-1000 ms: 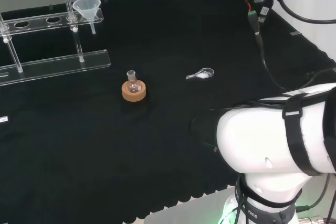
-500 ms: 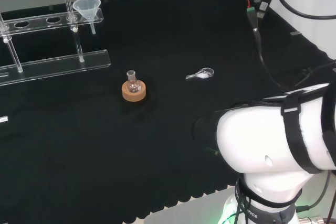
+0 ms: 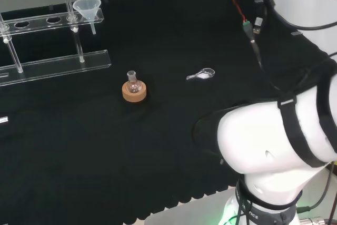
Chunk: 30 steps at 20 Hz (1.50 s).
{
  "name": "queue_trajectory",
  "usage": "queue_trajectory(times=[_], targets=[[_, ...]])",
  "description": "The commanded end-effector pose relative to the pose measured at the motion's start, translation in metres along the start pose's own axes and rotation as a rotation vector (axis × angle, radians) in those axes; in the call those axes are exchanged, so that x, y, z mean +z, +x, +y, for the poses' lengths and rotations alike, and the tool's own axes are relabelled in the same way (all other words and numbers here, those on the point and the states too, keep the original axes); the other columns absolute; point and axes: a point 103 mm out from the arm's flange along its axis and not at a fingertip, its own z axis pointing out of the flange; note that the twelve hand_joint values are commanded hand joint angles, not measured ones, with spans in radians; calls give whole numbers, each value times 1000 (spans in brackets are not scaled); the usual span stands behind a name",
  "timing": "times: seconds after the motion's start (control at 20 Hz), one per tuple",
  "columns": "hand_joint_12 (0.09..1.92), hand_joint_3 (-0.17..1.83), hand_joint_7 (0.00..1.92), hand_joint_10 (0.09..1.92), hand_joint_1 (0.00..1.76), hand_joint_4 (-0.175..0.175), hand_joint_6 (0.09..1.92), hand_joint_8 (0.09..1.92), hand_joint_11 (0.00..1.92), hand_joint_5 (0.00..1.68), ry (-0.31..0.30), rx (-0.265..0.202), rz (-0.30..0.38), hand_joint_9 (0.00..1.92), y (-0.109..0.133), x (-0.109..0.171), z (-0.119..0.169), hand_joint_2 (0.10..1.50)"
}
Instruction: Pick up the funnel from the transparent funnel stand.
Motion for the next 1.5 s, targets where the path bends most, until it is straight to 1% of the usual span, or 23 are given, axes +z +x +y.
queue_trajectory(times=[0.05, 0.1, 0.15, 0.2, 0.25, 0.3, 0.4, 0.5, 0.6, 0.65, 0.7, 0.9, 0.95, 1.0, 1.1, 1.15, 1.45, 1.5], targets=[[582, 39, 0, 87, 0, 132, 87, 87, 0, 0, -93, -6, 222, 0, 50, 39, 106, 811], [582, 39, 0, 87, 0, 133, 87, 87, 0, 0, -91, -13, 248, 0, 60, 44, 116, 811], [582, 39, 0, 87, 0, 134, 87, 87, 0, 0, -83, -26, 259, 0, 65, 49, 124, 811], [583, 39, 0, 87, 0, 135, 87, 87, 0, 0, -75, -34, 279, 0, 75, 53, 134, 812], [584, 39, 0, 87, 0, 135, 87, 87, 0, 0, -53, -56, 360, 0, 79, 59, 141, 812], [604, 40, 0, 87, 0, 136, 87, 87, 0, 0, -54, -66, 404, 0, 78, 65, 144, 813], [630, 40, 0, 87, 0, 136, 87, 87, 0, 0, -47, -73, 404, 0, 77, 73, 155, 813], [672, 40, 0, 87, 0, 135, 87, 87, 0, 0, -38, -70, 344, 0, 71, 72, 171, 815], [689, 40, 0, 87, 0, 135, 87, 87, 0, 0, -16, -72, 312, 0, 72, 75, 183, 816], [693, 41, 0, 87, 0, 134, 87, 87, 0, 0, -12, -73, 285, 0, 72, 79, 188, 817], [695, 41, 0, 87, 0, 134, 87, 87, 0, 0, 0, -78, 276, 0, 74, 82, 193, 817], [699, 41, 0, 87, 0, 132, 87, 87, 0, 0, 73, -99, 224, 0, 97, 102, 213, 819], [700, 41, 0, 87, 0, 131, 87, 87, 0, 0, 85, -93, 200, 0, 101, 107, 216, 819], [701, 41, 0, 87, 0, 131, 87, 87, 0, 0, 103, -97, 186, 0, 99, 110, 217, 819], [702, 41, 0, 87, 0, 130, 87, 87, 0, 0, 148, -112, 158, 0, 103, 117, 226, 820], [703, 42, 0, 87, 0, 129, 87, 87, 0, 0, 161, -119, 147, 0, 113, 121, 231, 820], [710, 42, 0, 87, 0, 128, 87, 87, 0, 0, 222, -130, 92, 0, 130, 141, 248, 821], [711, 42, 0, 87, 0, 128, 87, 87, 0, 0, 240, -146, 73, 0, 136, 144, 251, 821]])
